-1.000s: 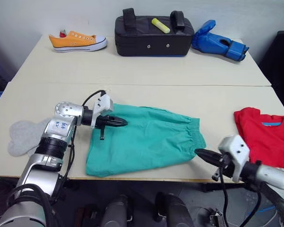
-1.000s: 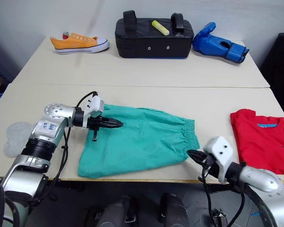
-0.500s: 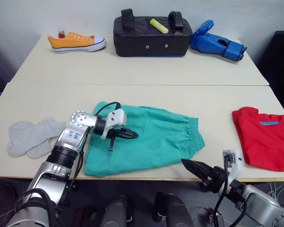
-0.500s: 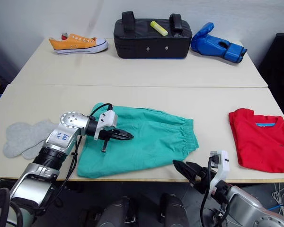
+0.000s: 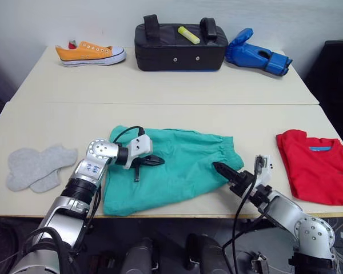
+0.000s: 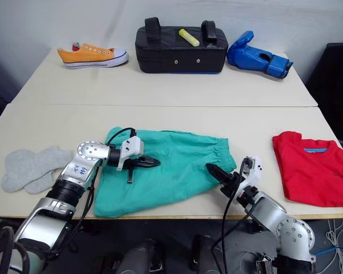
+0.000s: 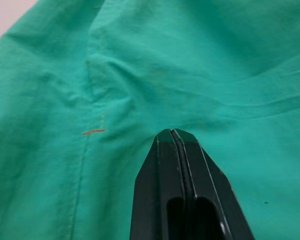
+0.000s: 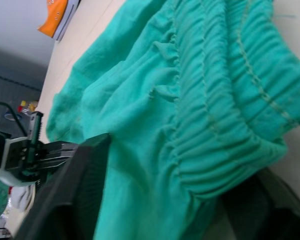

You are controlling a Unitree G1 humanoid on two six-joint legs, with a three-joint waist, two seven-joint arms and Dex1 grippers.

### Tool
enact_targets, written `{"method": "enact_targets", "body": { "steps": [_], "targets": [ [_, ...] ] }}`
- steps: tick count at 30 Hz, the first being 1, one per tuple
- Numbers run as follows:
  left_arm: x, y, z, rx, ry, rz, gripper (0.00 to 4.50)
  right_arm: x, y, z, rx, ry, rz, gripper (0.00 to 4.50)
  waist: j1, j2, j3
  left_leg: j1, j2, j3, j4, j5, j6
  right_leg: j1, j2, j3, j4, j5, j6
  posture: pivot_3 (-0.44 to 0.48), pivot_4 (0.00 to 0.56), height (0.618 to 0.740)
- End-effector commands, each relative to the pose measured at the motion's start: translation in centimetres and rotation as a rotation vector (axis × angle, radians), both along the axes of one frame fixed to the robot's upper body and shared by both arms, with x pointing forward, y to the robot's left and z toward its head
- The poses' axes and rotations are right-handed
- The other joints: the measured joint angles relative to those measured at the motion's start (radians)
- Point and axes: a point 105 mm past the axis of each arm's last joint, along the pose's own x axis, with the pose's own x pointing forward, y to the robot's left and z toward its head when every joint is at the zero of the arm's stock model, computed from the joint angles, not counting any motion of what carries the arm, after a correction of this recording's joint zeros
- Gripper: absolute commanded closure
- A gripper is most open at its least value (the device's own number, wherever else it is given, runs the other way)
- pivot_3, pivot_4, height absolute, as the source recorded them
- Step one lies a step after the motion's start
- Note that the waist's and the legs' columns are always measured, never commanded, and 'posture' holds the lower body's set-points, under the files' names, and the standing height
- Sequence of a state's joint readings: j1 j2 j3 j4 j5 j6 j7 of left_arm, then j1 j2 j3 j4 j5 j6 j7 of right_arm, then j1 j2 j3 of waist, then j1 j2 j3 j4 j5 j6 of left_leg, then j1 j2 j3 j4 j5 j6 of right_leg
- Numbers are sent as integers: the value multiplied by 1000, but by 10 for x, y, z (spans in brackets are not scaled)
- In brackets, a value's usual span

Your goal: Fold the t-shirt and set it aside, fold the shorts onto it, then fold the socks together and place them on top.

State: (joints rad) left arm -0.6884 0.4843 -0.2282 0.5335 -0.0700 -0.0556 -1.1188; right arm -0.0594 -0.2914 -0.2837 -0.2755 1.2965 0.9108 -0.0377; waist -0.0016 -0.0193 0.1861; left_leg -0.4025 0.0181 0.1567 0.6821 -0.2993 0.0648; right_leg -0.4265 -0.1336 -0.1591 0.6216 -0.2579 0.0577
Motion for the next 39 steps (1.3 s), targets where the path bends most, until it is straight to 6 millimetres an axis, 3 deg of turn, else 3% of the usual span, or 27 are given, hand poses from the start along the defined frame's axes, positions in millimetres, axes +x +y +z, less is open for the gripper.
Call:
{"method": "enact_targets", "body": {
  "steps": [1,5,9,11,13,17,20,24,27,30,33,37,39],
  "targets": [
    [4,8,-12,38,23,61,4500,6,-1,16,-1,-78,-3,3128,0,0,0,0,0,0,0,0,0,0,0,0,0,0,0,0,150,740],
    [2,9,-16,40,28,79,4500,3,11,50,-63,-252,117,4464,0,1,1,0,0,0,0,0,0,0,0,0,0,0,0,0,150,740],
    [5,11,-17,36,27,112,4500,-9,45,86,-15,-414,339,4492,-1,2,1,0,0,0,-1,0,0,-1,0,0,0,0,0,0,150,740],
    [8,11,-18,27,14,150,4500,-16,82,109,-15,-512,556,4492,-7,2,1,0,0,0,-1,0,0,-1,0,0,0,0,0,0,150,740],
    [9,11,-17,5,5,182,4500,-18,109,119,-46,-557,701,4492,-7,2,1,0,0,0,-1,0,0,-2,0,0,1,0,-1,0,150,740],
    [11,15,-6,-71,13,268,4500,-10,145,115,-184,-597,871,4492,-1,2,1,-1,1,0,-1,0,0,-2,0,-1,1,0,-1,0,150,740],
    [9,25,4,-121,43,341,4500,-10,158,103,-313,-648,978,4492,-2,2,1,-2,0,0,-1,0,0,-2,-1,-1,0,0,-1,0,150,740],
    [-5,59,18,-148,56,454,4500,-18,167,87,-434,-727,1148,4492,-19,2,1,-4,-1,0,-1,0,1,-2,0,-1,1,0,0,0,150,740],
    [-15,83,25,-166,70,530,4500,-21,171,87,-419,-751,1203,4492,-29,3,1,-4,0,0,-2,0,0,-3,1,-1,1,0,0,0,150,740],
    [-30,114,41,-188,66,603,3923,-29,176,92,-347,-752,1295,3786,-30,2,1,-3,0,0,-3,0,-1,-3,1,-1,1,0,0,0,150,740],
    [-42,135,63,-216,41,638,2985,-32,178,95,-329,-779,1336,2782,-29,3,2,-3,1,0,-4,-1,-3,-4,1,-1,0,-1,-1,0,150,740],
    [-46,140,95,-289,24,623,1650,-39,173,104,-281,-809,1380,1353,-17,3,2,-4,-1,-3,-4,-5,-10,-3,0,-1,-2,-1,-1,0,150,740],
    [-43,131,120,-344,-5,586,1049,-41,166,109,-281,-839,1384,1342,-8,3,3,-4,-2,-3,-4,-5,-11,-3,-1,0,-3,-1,-1,0,150,740]
  ]
}}
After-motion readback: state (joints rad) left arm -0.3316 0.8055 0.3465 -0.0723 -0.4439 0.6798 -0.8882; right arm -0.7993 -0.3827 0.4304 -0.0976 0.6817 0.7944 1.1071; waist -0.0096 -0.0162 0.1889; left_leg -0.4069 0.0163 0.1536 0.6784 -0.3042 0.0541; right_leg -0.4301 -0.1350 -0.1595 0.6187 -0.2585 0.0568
